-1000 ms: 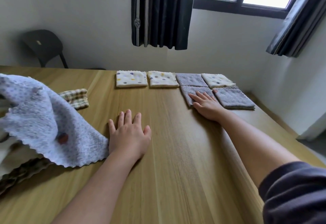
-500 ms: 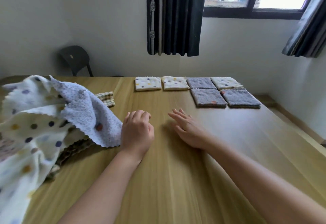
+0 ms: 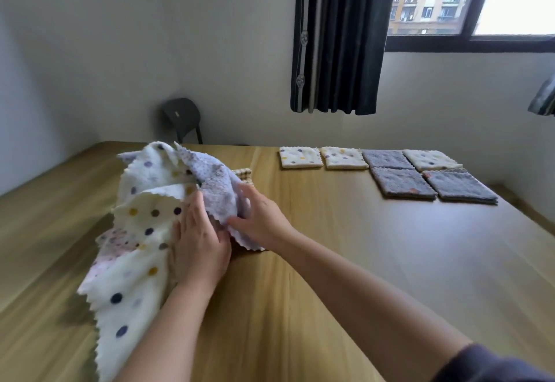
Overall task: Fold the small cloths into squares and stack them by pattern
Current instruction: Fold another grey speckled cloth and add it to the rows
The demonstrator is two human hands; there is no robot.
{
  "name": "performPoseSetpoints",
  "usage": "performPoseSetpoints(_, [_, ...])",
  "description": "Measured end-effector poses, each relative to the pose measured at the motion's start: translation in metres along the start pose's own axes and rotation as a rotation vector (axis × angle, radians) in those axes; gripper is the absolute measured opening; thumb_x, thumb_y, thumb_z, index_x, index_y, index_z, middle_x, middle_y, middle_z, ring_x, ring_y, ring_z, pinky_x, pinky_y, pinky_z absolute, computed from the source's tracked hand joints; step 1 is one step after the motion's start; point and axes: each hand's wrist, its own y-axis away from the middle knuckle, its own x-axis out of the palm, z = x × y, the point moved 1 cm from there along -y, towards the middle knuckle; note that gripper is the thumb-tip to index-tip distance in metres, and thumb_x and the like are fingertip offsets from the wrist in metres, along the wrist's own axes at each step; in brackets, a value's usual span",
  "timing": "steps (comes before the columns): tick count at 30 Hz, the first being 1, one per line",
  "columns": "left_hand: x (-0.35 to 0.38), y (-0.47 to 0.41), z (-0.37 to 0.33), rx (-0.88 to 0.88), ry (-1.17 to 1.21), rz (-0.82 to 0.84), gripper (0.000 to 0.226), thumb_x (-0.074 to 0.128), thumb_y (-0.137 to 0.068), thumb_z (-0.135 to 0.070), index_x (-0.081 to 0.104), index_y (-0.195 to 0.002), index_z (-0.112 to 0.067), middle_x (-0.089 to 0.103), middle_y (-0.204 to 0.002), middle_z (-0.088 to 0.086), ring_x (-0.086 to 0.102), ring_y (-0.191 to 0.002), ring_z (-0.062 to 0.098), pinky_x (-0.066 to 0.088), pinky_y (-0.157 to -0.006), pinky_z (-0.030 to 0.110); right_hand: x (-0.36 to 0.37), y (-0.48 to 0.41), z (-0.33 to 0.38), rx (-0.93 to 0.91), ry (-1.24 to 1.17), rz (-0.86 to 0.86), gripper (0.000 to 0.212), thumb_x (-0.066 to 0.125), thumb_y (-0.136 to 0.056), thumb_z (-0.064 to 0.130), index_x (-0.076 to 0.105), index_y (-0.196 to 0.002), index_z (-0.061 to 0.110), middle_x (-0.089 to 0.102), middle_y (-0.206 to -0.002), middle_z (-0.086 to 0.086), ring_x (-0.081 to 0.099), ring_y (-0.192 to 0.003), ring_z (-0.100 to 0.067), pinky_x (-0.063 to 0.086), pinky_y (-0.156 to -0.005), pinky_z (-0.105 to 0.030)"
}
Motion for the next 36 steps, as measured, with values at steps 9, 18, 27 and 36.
performPoseSetpoints(9, [0.001,-0.011,0.018,-0.038,-0.146,0.077,0.074,0.059,-0.076,-0.003,0.031,-0.145,-0.003,0.044,-0.143,0.018,0.037,-0.134,0.035,0.019,-0.115,0.051,0.002,-0.028,-0.004,0.165,-0.109,-0.254,0.025,0.043,-0.095,0.017,0.051,-0.072,0.015,0.055,-0.072,0.002,0.050,-0.066,-0.014,0.039,-0.054,-0.027])
performPoseSetpoints(18, [0.002,-0.004,0.004,0.058,-0.302,0.097,0.055,0.064,-0.074,-0.005,0.053,-0.128,-0.005,0.046,-0.141,0.018,0.036,-0.135,0.035,0.011,-0.110,0.063,-0.091,0.039,-0.083,0.357,-0.297,-0.466,0.018,0.043,-0.099,0.016,0.059,-0.092,0.012,0.061,-0.080,-0.001,0.059,-0.081,-0.020,0.046,-0.072,-0.034])
performPoseSetpoints(27, [0.028,0.047,-0.083,0.497,0.051,0.453,0.058,0.027,-0.078,-0.047,0.064,-0.115,-0.022,0.057,-0.132,-0.006,0.046,-0.130,0.012,0.019,-0.114,0.038,-0.133,0.125,-0.140,0.489,-0.297,-0.552,0.022,0.046,-0.092,0.016,0.064,-0.105,0.010,0.069,-0.102,-0.009,0.062,-0.100,-0.028,0.049,-0.091,-0.048])
performPoseSetpoints(36, [0.020,0.051,-0.078,0.488,-0.026,0.252,0.035,0.033,-0.086,-0.043,0.061,-0.077,-0.023,0.058,-0.074,-0.012,0.057,-0.070,0.012,0.034,-0.076,0.031,-0.141,0.145,-0.141,0.279,-0.240,-0.711,0.038,0.046,-0.099,0.017,0.043,-0.137,0.018,0.045,-0.124,0.006,0.048,-0.112,-0.011,0.039,-0.096,-0.028])
